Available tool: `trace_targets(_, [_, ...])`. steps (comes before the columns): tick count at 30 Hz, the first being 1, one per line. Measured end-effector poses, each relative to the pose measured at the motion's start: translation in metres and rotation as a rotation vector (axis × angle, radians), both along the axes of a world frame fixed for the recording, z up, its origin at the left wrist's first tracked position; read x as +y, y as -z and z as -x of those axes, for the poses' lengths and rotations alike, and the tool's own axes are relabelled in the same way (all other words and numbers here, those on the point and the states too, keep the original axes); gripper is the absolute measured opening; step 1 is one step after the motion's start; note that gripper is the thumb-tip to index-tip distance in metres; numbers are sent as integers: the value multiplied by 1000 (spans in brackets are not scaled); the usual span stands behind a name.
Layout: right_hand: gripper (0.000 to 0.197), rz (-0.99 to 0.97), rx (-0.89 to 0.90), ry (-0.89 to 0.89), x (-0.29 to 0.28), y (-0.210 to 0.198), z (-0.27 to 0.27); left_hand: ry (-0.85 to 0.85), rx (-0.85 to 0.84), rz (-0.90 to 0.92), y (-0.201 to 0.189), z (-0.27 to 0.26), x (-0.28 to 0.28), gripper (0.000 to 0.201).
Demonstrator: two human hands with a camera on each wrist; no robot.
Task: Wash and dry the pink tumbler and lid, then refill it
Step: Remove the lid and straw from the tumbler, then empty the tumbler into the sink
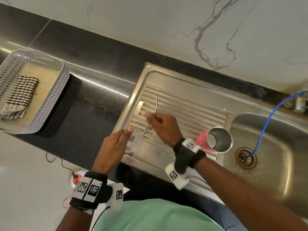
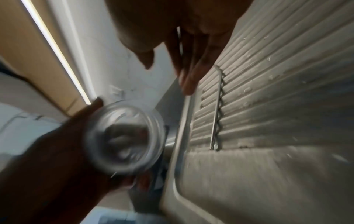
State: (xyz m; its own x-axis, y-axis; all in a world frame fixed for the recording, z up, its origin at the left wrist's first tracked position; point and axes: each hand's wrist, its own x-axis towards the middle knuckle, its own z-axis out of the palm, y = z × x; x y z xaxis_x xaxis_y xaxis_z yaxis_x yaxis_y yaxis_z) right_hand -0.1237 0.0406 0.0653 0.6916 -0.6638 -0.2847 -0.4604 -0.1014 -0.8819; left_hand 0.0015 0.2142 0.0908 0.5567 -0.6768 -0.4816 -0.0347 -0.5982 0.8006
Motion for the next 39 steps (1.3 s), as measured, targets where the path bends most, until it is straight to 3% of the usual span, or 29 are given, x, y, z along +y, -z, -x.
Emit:
trace_targets(2, [33,-53,-70,-166,25,-20,26,-63,114,28,-4,6,-8,62])
trace_targets(4, [41,-56,-77,-190,36,-17,46,-72,182,24,-4,13,-15,66])
trace_targets(8, [28,-160,-52,88,30,2,64,-57,272,35,1,30,-27,57])
trace_targets(11, [15,-202,17,286,20,15,71,-76,197,21,5,35,-31,49])
trace_targets(15, [19,-73,219,309,12,32,73,-95,192,21,3,33,-32,44])
trace_targets(19, [31,-28,309,240,16,41,72,-85,209,18,-4,32,-28,40])
trace_targets(24, [46,312,429,-26,26,-3,83,-77,200,41,-9,32,-27,44])
trace_targets(28, [37,696,200,20,24,-54,119,-54,192,57,-12,34,-28,41])
trace_targets(30, [49,863,305,65,10,-60,140,-46,196,60,-14,38,-31,40])
trace_targets(34, [86,727,538,135,-13,-49,172,21,201,66,-19,54,-42,36])
trace_targets(39, [103,499,474,215,-17,-27,188,210,200,40,-17,84,-62,27])
